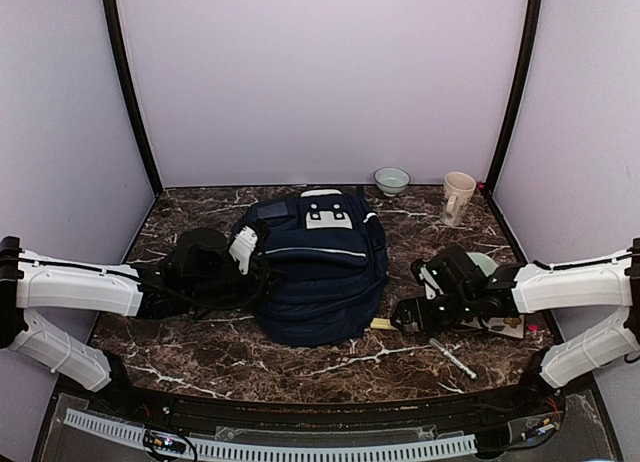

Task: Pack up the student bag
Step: Pick up the pen from the center of the board.

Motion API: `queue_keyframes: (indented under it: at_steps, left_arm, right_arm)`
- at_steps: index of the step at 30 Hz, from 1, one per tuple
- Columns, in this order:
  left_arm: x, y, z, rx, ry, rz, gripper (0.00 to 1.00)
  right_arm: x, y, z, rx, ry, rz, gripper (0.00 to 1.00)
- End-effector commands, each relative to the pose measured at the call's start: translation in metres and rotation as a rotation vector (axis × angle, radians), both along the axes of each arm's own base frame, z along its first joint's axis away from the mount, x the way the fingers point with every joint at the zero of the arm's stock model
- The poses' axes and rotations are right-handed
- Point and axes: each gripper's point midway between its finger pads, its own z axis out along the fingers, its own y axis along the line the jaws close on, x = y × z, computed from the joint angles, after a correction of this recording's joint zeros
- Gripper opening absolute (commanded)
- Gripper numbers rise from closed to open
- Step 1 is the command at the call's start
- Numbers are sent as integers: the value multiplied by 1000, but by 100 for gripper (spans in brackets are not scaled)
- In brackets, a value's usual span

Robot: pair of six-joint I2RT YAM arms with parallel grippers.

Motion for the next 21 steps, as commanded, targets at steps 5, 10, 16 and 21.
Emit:
queue_keyframes:
  at_steps: [5, 10, 16, 21]
  left_arm:
    - [3, 5, 6, -18, -16, 26, 49]
    - [1, 11, 9, -10, -17, 37, 49]
    - [1, 13, 11, -6, -21, 43, 49]
    - [1, 12, 12, -8, -25, 36, 49]
  right_arm:
    - [24, 43, 11, 96, -145, 150, 100]
    - [14, 48, -4, 84, -60, 188, 100]
    - [-21, 56, 6, 197, 39, 257, 99]
    - [-42, 51, -1, 128, 90, 277, 92]
